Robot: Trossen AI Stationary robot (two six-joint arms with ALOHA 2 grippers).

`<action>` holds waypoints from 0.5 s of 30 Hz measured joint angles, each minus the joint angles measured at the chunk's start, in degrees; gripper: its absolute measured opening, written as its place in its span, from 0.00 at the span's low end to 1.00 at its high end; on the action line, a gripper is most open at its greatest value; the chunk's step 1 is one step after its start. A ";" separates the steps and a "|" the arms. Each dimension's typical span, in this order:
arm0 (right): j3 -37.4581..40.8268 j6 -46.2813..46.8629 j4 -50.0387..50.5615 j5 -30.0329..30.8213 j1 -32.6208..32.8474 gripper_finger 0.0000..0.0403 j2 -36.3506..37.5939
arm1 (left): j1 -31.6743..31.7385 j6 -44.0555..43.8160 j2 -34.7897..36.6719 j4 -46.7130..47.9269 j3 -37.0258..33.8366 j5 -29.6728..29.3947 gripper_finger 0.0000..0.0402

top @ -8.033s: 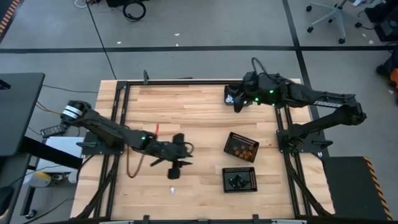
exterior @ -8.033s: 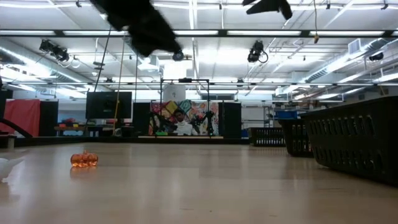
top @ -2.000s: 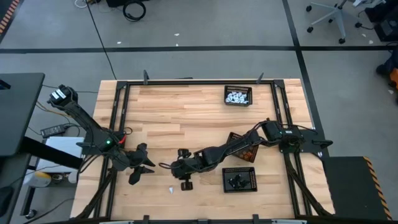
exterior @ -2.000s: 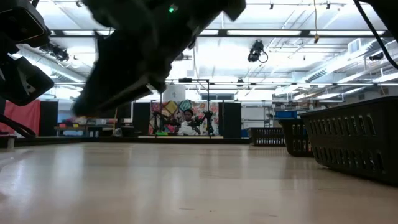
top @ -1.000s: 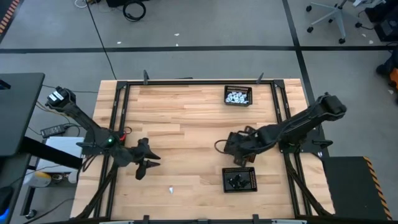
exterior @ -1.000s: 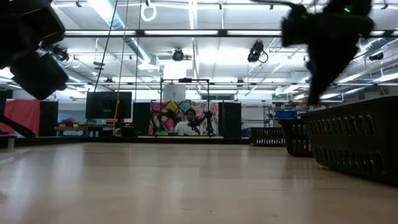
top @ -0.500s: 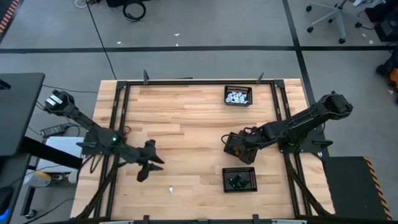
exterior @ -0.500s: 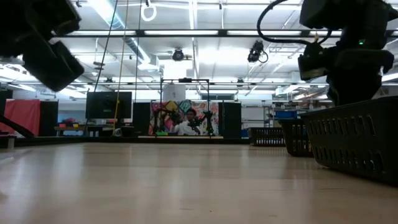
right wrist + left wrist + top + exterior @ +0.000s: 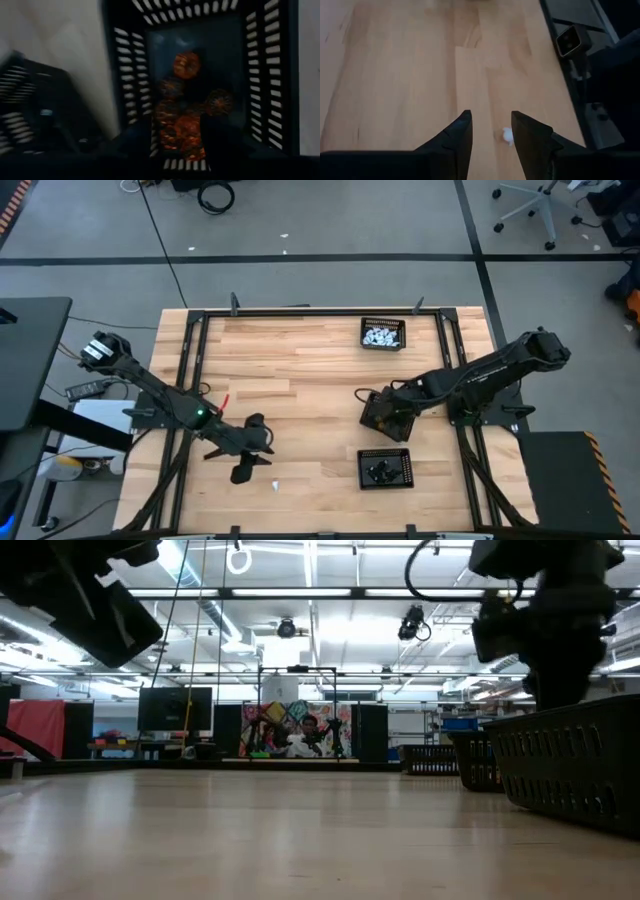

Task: Sort Halloween decoration
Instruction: Put the white ghost toy into the top black bin

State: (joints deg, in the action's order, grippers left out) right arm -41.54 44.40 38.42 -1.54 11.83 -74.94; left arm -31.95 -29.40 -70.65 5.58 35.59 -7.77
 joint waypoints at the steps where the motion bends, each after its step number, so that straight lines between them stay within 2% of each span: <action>1: -0.79 0.00 0.38 -0.61 -0.44 0.43 0.25 | -0.02 -0.06 -0.17 0.38 0.54 0.22 0.36; 4: -3.20 -0.04 2.31 -0.02 -1.64 0.43 0.99 | -0.02 0.33 -0.20 3.54 2.16 0.21 0.36; 8: -7.66 -1.54 2.24 4.10 -2.12 0.43 1.04 | 0.26 0.49 -0.22 7.46 4.00 -2.05 0.36; 11: -11.54 -4.16 1.88 7.56 -2.12 0.43 -0.66 | 0.33 0.50 -0.22 9.27 4.05 -2.51 0.37; 15: -17.44 -7.79 1.91 7.98 -2.53 0.43 -5.62 | 0.22 0.47 -0.22 12.50 4.05 -2.51 0.42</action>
State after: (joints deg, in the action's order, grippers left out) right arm -58.98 36.61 40.32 6.43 9.31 -80.56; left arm -31.73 -28.93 -70.87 18.08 39.64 -10.28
